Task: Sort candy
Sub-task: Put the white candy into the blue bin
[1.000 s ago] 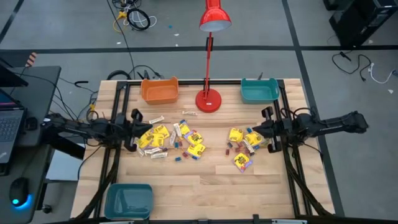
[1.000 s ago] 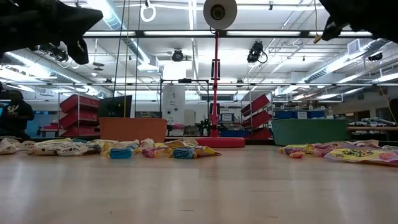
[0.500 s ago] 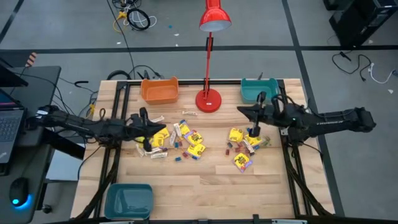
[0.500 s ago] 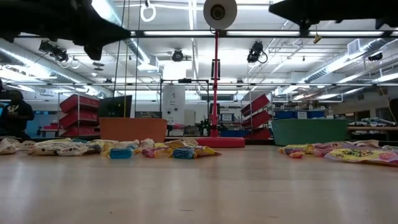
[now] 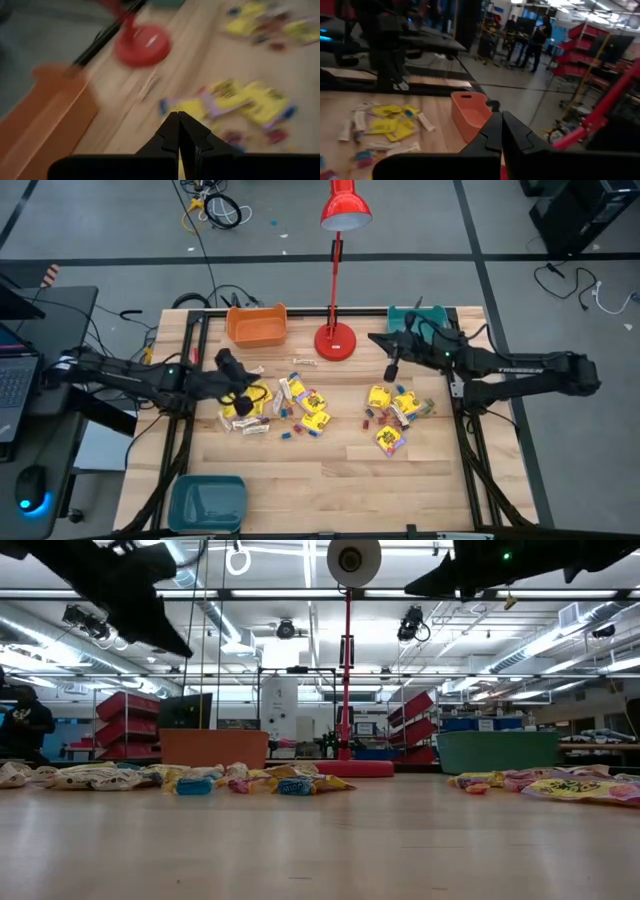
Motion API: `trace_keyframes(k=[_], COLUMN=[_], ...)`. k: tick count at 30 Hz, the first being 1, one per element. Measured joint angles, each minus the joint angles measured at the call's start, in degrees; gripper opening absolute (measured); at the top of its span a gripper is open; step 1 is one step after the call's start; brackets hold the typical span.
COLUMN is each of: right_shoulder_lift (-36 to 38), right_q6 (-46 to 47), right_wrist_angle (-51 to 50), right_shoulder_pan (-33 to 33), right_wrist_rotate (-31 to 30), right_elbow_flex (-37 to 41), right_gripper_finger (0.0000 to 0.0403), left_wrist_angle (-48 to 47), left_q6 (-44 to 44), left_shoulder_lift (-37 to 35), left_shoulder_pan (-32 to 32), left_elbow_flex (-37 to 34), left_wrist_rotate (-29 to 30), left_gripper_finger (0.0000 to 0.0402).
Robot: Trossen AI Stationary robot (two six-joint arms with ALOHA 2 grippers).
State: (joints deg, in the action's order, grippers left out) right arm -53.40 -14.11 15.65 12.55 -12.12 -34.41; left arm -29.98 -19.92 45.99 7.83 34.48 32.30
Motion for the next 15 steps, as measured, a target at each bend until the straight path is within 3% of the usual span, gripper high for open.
trace_keyframes(k=[6, 15], right_shoulder_lift=[-1.6, -4.1], right_q6=[0.0, 0.2], right_wrist_angle=[-0.1, -2.2], right_shoulder_pan=[3.0, 6.2], right_wrist_rotate=[0.2, 0.2], right_elbow_flex=[0.0, 0.0], right_gripper_finger=[0.0000, 0.0000], left_wrist_angle=[-10.9, -10.7], left_q6=[-6.4, 1.8], left_shoulder_lift=[3.0, 8.4], left_shoulder_pan=[-6.6, -14.6], left_elbow_flex=[0.6, 0.5], left_wrist_rotate=[-4.6, -12.5], left_gripper_finger=[0.0004, 0.0004])
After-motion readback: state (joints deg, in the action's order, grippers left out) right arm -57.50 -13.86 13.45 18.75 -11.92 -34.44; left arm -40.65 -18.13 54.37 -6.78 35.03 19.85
